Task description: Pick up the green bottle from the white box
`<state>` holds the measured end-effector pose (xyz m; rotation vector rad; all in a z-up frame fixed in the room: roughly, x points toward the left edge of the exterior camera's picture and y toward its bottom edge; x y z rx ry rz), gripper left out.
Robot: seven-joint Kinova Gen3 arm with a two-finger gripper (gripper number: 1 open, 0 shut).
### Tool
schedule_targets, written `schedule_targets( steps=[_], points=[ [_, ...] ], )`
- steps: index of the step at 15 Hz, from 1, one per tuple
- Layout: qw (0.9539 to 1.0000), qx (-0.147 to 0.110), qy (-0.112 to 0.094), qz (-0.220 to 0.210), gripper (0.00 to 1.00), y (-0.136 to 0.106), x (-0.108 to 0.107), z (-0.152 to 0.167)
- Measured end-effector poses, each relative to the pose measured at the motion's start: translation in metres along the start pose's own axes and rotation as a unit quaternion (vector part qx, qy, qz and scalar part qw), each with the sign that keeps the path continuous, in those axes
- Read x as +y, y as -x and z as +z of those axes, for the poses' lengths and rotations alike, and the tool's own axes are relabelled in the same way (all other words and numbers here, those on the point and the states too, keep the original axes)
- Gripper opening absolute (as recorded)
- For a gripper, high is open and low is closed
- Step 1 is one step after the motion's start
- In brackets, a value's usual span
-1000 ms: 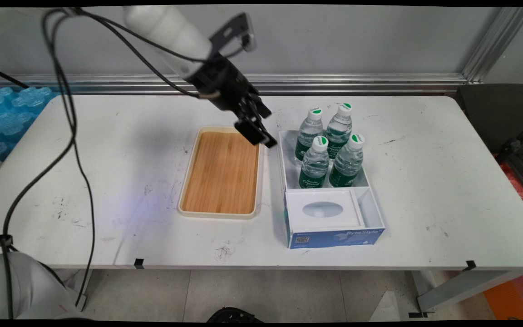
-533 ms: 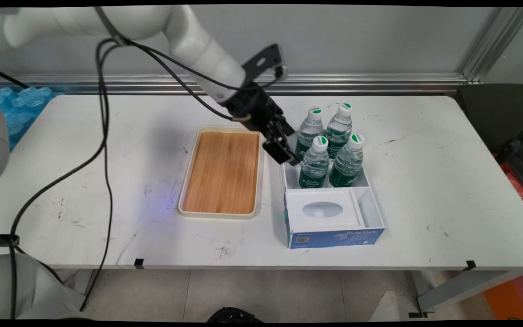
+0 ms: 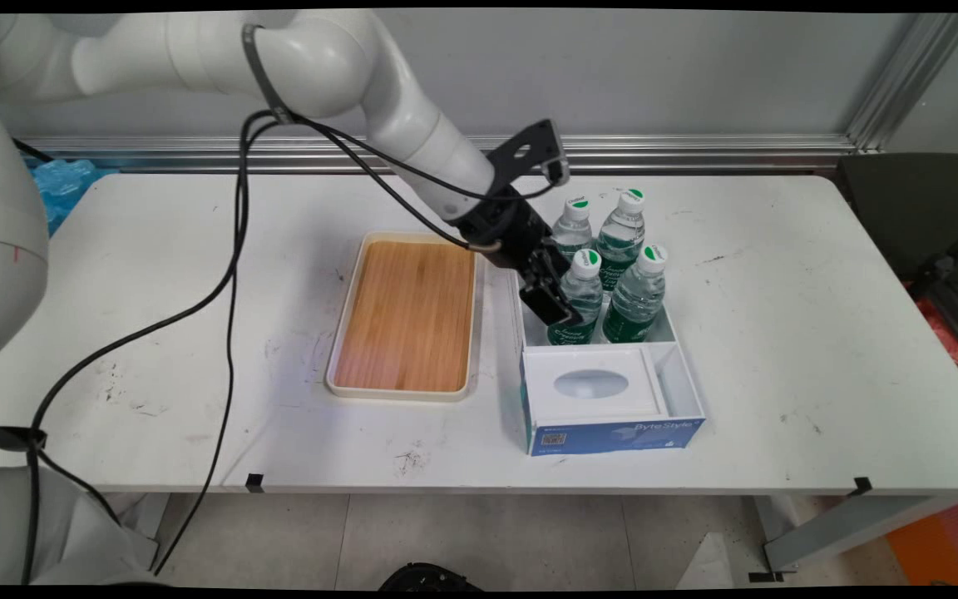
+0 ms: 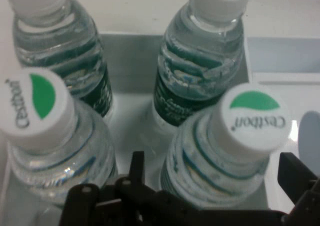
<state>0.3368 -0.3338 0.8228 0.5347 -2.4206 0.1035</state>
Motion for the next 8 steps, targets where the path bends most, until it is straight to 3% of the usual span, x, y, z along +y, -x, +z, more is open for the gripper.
schedule_targets(
  steps=[4, 5, 8],
  points=[
    [1.0, 0.003, -0.001, 0.002, 1.0, -0.003, 0.0, 0.011],
    [1.0, 0.004, -0.001, 0.003, 0.0, -0.004, 0.0, 0.013],
    [1.0, 0.006, -0.004, 0.004, 0.0, -0.005, 0.0, 0.016]
  ],
)
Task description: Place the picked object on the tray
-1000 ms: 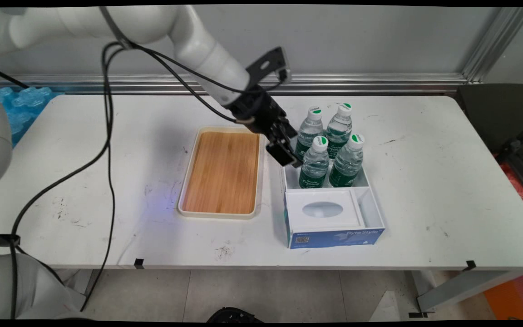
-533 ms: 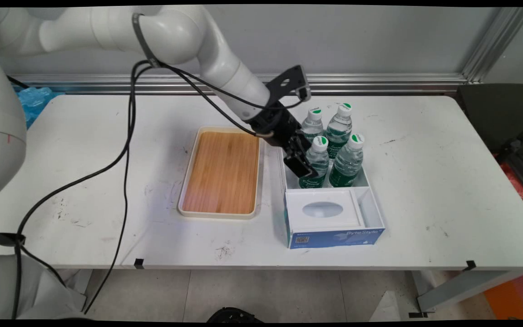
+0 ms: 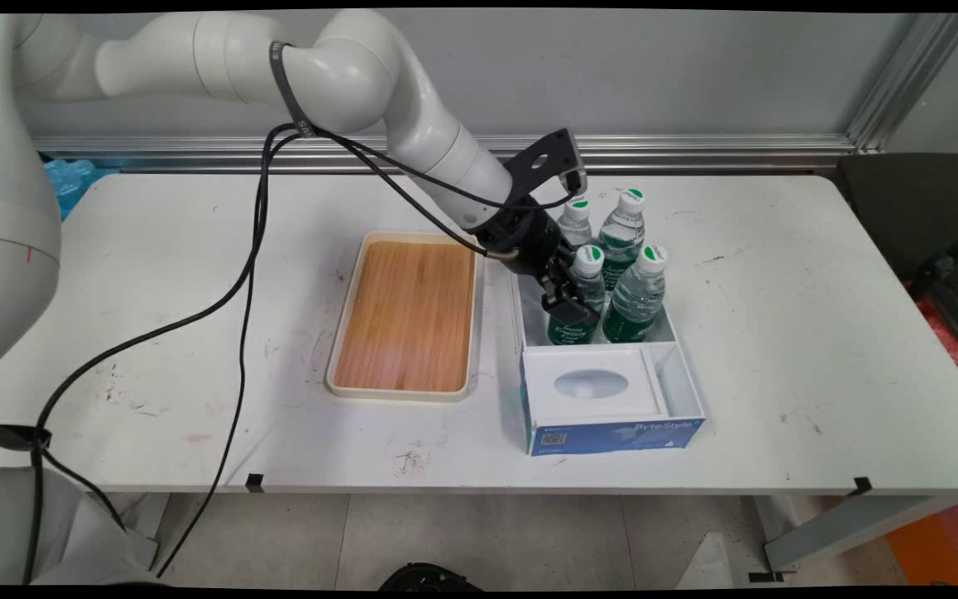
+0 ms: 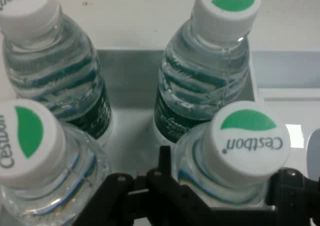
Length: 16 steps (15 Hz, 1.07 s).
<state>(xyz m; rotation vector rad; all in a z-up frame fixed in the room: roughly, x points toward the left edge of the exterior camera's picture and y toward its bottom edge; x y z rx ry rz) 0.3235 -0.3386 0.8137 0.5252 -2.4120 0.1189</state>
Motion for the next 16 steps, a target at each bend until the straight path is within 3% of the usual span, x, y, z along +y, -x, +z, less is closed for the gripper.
schedule_targets(
  steps=[7, 16],
  points=[
    [0.9999, 0.006, -0.008, 0.005, 0.0, -0.003, 0.007, -0.018],
    [0.999, 0.038, -0.023, 0.007, 0.0, -0.029, 0.021, -0.107]
  ],
)
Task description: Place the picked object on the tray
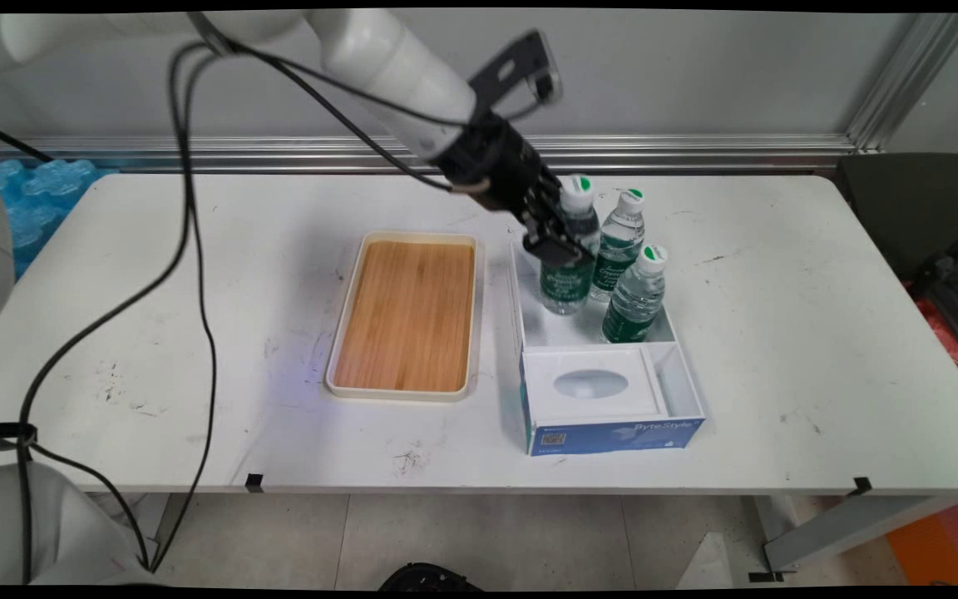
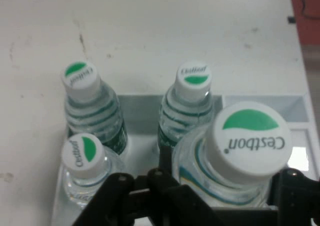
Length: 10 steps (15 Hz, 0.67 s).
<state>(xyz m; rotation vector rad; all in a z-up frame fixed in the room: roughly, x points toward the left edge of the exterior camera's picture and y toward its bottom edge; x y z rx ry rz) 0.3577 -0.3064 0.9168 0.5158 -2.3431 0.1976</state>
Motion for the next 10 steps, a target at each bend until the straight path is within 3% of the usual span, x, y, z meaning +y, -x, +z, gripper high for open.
schedule_targets(
  steps=[5, 10],
  points=[
    [0.9999, 0.009, -0.008, -0.006, 0.0, -0.01, 0.008, -0.057],
    [0.9997, 0.001, -0.014, -0.018, 0.0, 0.002, 0.014, -0.104]
  ],
)
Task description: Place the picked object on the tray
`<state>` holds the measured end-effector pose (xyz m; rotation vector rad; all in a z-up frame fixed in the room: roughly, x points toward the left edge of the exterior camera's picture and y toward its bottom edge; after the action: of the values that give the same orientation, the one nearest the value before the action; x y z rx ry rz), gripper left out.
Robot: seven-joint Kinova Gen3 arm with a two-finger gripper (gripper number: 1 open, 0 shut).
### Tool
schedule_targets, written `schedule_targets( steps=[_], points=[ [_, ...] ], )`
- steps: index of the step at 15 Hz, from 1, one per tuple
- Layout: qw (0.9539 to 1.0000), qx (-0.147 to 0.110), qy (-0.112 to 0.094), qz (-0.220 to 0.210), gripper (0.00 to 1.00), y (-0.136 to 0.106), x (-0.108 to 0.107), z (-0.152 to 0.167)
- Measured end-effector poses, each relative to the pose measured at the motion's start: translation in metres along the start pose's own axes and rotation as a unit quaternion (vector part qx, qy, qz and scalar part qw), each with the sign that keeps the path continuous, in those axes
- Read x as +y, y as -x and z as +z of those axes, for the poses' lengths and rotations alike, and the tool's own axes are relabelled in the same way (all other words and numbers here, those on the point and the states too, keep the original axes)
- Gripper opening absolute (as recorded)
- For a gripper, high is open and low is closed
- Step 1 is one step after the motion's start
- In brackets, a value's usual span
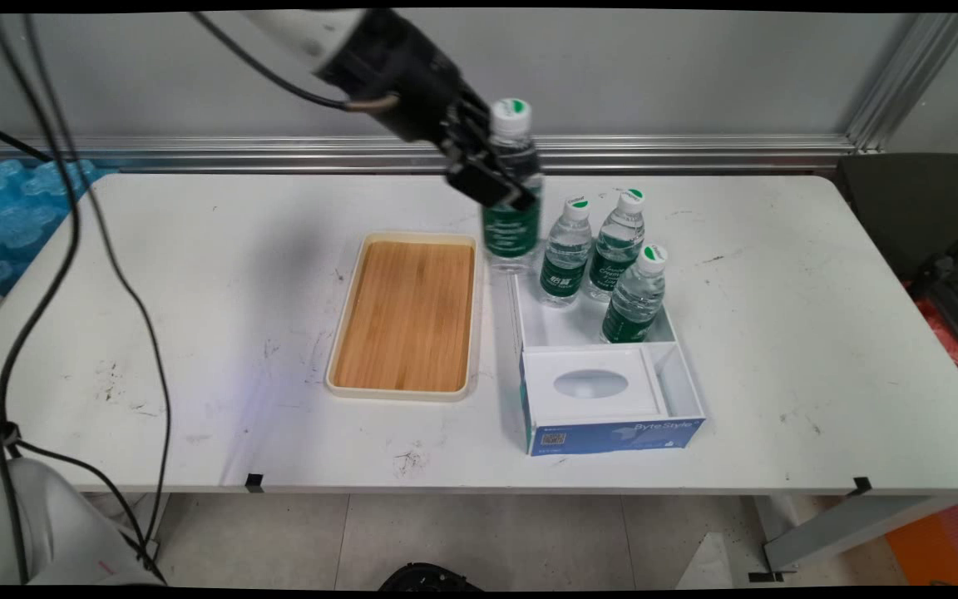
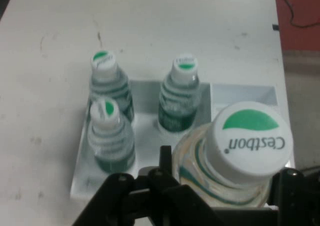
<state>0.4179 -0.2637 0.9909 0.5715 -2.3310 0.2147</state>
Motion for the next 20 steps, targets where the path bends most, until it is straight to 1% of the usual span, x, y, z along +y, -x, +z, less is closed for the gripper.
schedule_targets(
  steps=[3, 6, 10, 15, 20],
  points=[
    [0.9999, -0.013, 0.0, -0.009, 0.0, 0.02, 0.006, -0.032],
    [0.9994, -0.029, 0.0, -0.019, 0.0, 0.042, 0.012, -0.057],
    [0.9985, -0.047, -0.005, -0.028, 0.0, 0.069, 0.018, -0.075],
    [0.9972, -0.064, -0.012, -0.037, 0.0, 0.102, 0.023, -0.079],
    [0.9964, -0.068, -0.024, -0.044, 0.0, 0.129, 0.02, -0.063]
  ],
)
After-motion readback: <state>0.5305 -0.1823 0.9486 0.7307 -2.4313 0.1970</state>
